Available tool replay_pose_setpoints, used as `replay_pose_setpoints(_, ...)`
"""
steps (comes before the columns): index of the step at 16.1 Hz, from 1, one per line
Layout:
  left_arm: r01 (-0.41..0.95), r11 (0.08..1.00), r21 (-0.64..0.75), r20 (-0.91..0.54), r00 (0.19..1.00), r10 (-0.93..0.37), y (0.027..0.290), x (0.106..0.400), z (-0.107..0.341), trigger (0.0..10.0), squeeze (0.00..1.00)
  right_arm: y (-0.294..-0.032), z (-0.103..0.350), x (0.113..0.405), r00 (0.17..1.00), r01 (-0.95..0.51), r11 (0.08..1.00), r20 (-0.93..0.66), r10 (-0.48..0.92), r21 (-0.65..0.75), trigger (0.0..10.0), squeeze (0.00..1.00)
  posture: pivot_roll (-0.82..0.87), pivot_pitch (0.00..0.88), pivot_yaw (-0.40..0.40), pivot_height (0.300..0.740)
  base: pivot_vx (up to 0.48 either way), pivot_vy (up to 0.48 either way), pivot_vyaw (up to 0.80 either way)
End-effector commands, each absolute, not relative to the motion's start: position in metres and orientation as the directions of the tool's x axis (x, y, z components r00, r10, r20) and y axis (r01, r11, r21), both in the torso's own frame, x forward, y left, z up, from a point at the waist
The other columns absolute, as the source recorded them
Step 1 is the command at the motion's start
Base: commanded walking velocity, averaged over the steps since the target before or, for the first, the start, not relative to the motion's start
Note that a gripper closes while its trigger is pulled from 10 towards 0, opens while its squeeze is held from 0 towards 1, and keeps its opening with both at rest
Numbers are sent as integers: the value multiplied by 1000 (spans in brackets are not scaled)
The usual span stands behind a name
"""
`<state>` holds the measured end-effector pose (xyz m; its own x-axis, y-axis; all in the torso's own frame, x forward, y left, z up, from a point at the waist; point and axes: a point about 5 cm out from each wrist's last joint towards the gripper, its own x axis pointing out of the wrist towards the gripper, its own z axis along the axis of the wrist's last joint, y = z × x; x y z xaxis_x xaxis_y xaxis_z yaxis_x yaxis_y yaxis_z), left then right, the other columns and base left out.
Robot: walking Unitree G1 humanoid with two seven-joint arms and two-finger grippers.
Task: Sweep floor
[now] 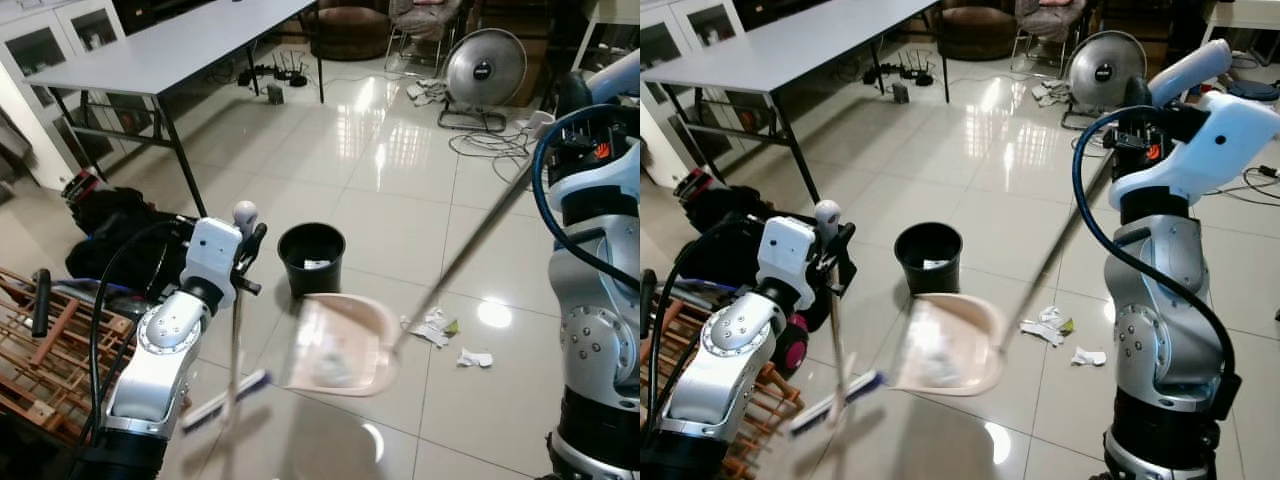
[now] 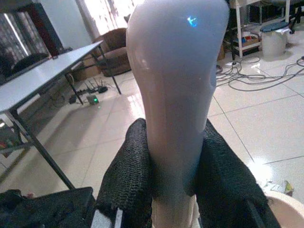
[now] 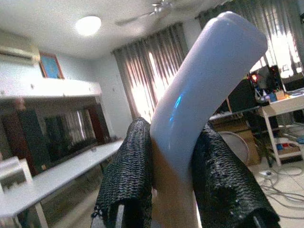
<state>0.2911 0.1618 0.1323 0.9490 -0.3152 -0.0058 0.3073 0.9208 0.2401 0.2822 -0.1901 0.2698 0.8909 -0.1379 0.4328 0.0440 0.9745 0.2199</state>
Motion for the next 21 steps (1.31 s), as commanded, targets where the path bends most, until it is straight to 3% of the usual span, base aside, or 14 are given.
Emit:
replay_pose_setpoints(1,296,917,268,17,950,-312,164,295,141,10000,0,-183,282,282,875,1,969,470,-120,245,10000,0,28,0,66,740,375,0,0)
replay_pose_setpoints(15,289,923,254,5,954,-300,163,295,136,10000,0,-201,292,284,851,3,929,486,-197,371,10000,0,20,0,53,740,399,0,0)
replay_pose_setpoints(21,289,924,249,-8,955,-296,162,294,130,10000,0,-203,301,286,840,9,960,519,-159,279,10000,0,17,0,52,740,403,0,0)
